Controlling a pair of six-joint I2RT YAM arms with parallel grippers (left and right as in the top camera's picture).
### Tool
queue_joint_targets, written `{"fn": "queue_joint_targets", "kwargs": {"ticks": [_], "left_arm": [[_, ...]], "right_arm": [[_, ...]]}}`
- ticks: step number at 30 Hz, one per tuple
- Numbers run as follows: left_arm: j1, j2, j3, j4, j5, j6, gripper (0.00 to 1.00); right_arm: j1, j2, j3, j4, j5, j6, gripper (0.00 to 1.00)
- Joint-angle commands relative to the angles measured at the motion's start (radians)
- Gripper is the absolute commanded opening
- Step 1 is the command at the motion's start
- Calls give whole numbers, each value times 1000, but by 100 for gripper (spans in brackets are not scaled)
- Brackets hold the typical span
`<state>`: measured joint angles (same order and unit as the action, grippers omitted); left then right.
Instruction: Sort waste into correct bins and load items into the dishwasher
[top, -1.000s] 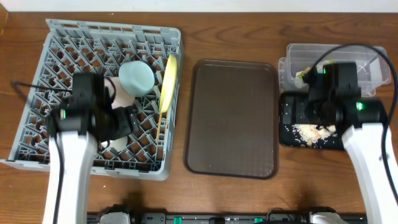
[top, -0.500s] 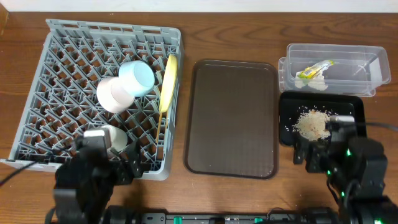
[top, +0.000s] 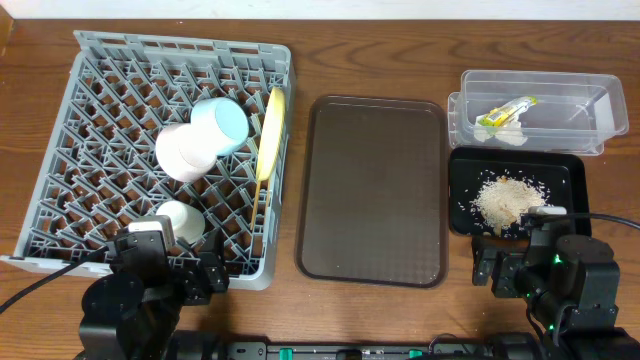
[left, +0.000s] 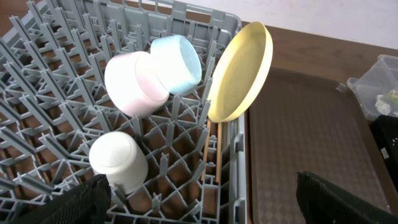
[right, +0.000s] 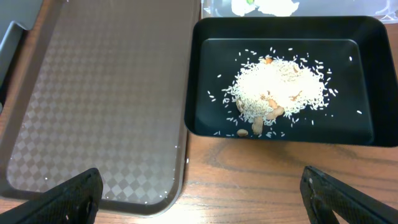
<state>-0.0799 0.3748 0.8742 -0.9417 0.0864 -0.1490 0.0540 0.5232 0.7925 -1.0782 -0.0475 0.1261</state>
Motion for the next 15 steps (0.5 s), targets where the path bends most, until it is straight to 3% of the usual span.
{"fn": "queue_joint_targets", "kwargs": {"ticks": [1, 8, 15], "left_arm": [[-3, -3, -6, 1, -8, 18, 95], [-3, -3, -6, 1, -8, 18, 96], [-3, -3, -6, 1, -8, 18, 96]], "right_arm": [[5, -1, -6, -8, 14, 11, 99], [7, -56, -15, 15, 36, -11, 99], [7, -285, -183, 315, 36, -57, 99]]}}
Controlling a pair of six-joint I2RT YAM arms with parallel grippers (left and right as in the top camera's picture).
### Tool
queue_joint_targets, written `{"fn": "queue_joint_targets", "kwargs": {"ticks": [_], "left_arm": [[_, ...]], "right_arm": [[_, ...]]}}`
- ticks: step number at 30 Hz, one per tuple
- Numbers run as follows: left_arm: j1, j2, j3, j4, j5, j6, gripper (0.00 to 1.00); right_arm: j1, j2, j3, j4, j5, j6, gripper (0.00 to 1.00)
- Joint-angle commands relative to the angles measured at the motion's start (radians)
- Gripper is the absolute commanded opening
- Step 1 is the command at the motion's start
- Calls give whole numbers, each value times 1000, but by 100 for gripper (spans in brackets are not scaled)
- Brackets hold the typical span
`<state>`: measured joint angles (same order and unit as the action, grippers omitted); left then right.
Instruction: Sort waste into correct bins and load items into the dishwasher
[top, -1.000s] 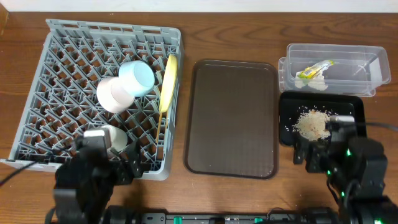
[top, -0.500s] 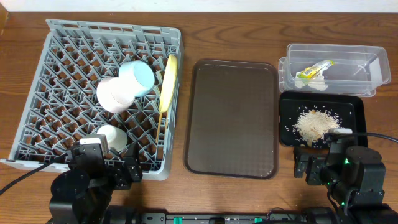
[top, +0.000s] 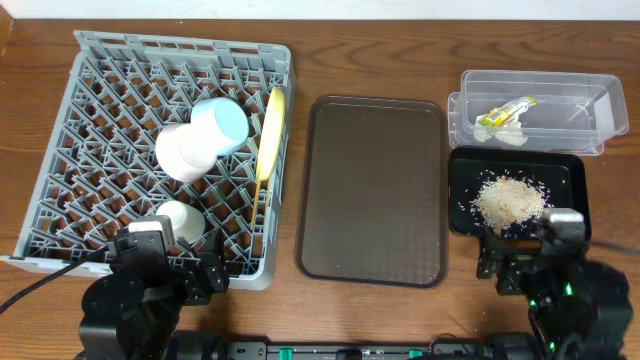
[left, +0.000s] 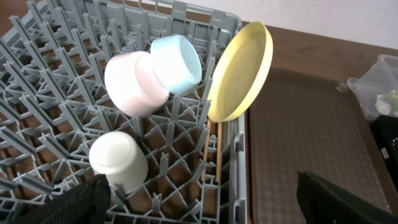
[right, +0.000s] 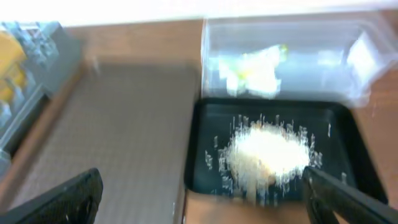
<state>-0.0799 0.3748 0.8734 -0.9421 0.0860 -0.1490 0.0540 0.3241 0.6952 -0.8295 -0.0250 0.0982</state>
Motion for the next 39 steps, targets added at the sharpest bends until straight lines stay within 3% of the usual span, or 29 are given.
{"fn": "queue_joint_targets", "kwargs": {"ticks": [1, 7, 11, 15, 21, 39], "left_arm": [[-3, -3, -6, 1, -8, 18, 96], [-3, -3, -6, 1, -8, 18, 96], [-3, -3, -6, 1, -8, 18, 96], [-3, -3, -6, 1, -8, 18, 96], [-3, -3, -6, 1, -8, 17, 96], [-3, -3, -6, 1, -8, 18, 96]], "right_arm": [[7, -129, -133, 132, 13, -29, 99], [7, -314, -399, 512, 13, -29, 99], [6, -319, -549, 766, 9, -25, 99], [6, -319, -668, 916, 7, -24, 99], [6, -319, -690, 749, -8, -25, 99], [6, -313, -690, 758, -8, -25, 99]]}}
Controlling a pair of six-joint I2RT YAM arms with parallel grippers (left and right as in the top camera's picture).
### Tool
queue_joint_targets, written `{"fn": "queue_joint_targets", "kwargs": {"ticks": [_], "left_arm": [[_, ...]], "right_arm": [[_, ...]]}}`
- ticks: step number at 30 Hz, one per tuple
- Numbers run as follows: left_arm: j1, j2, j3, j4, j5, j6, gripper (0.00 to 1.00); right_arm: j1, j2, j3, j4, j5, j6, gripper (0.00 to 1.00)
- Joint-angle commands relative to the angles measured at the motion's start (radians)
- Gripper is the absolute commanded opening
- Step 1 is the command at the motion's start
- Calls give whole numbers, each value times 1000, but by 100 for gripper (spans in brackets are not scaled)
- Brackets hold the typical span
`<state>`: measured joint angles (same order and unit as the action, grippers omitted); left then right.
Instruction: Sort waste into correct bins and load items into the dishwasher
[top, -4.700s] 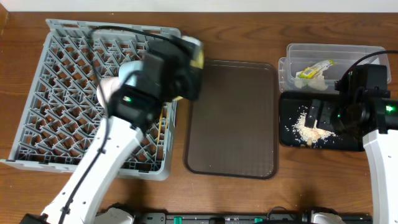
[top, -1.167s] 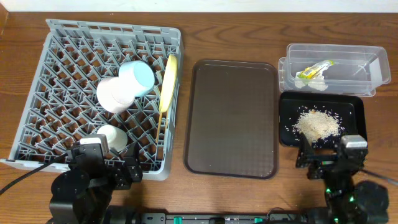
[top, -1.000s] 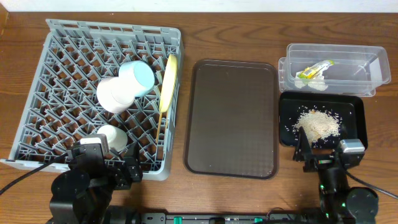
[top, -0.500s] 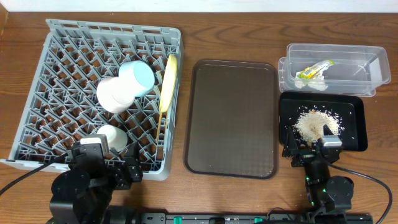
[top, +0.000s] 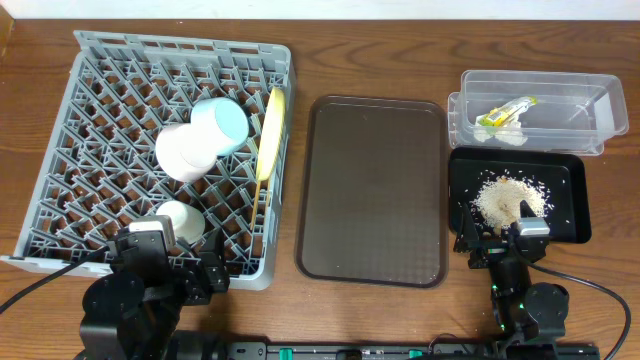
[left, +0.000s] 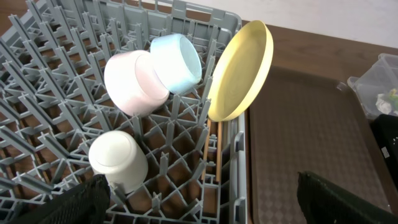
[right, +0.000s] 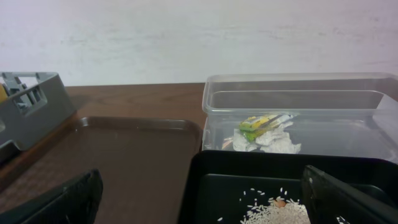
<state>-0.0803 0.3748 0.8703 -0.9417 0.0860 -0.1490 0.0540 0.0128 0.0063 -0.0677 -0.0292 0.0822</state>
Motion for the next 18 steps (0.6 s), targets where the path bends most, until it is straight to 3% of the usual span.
{"fn": "queue_joint_targets", "kwargs": {"ticks": [1, 13, 18], "left_arm": [[-3, -3, -3, 1, -8, 18, 96], [-2, -14, -16, -10, -40, 26, 96], [-2, -108, -185, 89, -45, 25, 96]], "right_arm": [[6, -2, -1, -4, -4, -9, 99], [6, -2, -1, -4, -4, -9, 99], [6, -2, -1, -4, -4, -9, 99]]}}
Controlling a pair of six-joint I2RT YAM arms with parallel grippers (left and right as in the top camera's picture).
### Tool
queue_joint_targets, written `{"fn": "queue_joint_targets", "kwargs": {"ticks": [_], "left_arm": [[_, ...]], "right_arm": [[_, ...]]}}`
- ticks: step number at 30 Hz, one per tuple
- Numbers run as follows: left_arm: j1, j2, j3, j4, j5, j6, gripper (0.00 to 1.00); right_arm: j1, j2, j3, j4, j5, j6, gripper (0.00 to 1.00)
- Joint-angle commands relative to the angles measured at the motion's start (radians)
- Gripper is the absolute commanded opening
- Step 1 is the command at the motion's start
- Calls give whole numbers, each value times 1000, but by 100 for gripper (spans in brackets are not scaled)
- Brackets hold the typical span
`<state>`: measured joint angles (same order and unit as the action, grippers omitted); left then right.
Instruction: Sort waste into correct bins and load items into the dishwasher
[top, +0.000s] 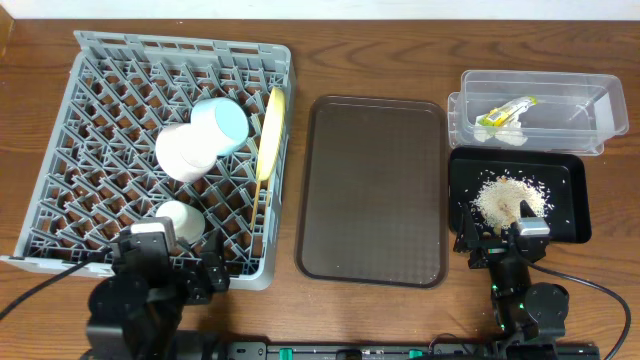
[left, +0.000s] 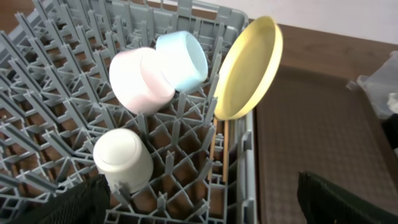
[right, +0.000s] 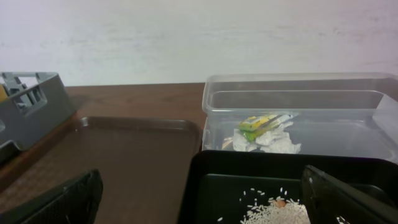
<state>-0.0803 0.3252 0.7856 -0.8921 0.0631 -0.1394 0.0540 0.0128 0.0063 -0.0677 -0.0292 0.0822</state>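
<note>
The grey dishwasher rack (top: 60, 150) holds a blue cup (top: 222, 122), a pink cup (top: 180, 152), a white cup (top: 180, 222) and an upright yellow plate (top: 270, 130). The brown tray (top: 373, 190) is bare. Rice and scraps (top: 505, 200) lie in the black bin (top: 570, 190). Wrappers (top: 503, 118) sit in the clear bin (top: 590, 110). My left gripper (left: 199, 205) is open at the rack's near edge, holding nothing. My right gripper (right: 199, 199) is open low at the black bin's near edge, also holding nothing.
Brown wooden table (top: 300, 40) under everything. A white wall (right: 199, 31) stands behind the bins. Both arm bases sit at the table's front edge.
The left wrist view has shifted slightly, the rack's contents sitting a little lower and to the right. The right arm has not moved.
My right gripper looked down on the black bin and tray from above. Then its view was tilting up, blurred. After that it sat low at the bin's near edge, looking level at the bins, as now. Left arm nearly still throughout.
</note>
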Motion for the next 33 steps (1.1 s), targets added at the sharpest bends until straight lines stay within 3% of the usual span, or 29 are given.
{"fn": "queue_joint_targets", "kwargs": {"ticks": [1, 6, 13, 16, 20, 24, 33], "left_arm": [[-2, -93, -162, 95, -18, 15, 96], [-2, -245, -487, 443, 34, 15, 96], [-2, -305, -719, 835, 37, 16, 96], [-2, -306, -780, 974, 62, 76, 96], [-2, -321, -782, 928, 82, 180, 96], [-2, -323, -782, 830, 83, 180, 96], [-2, -321, -782, 833, 83, 180, 96]], "right_arm": [[6, -2, -1, -4, -4, -9, 99], [6, -2, -1, -4, -4, -9, 99], [6, -2, -1, -4, -4, -9, 99], [6, -2, -1, -4, -4, -9, 99], [6, -2, -1, -4, -4, -9, 99], [6, -2, -1, -4, -4, -9, 99], [6, -2, -1, -4, -4, -9, 99]]}}
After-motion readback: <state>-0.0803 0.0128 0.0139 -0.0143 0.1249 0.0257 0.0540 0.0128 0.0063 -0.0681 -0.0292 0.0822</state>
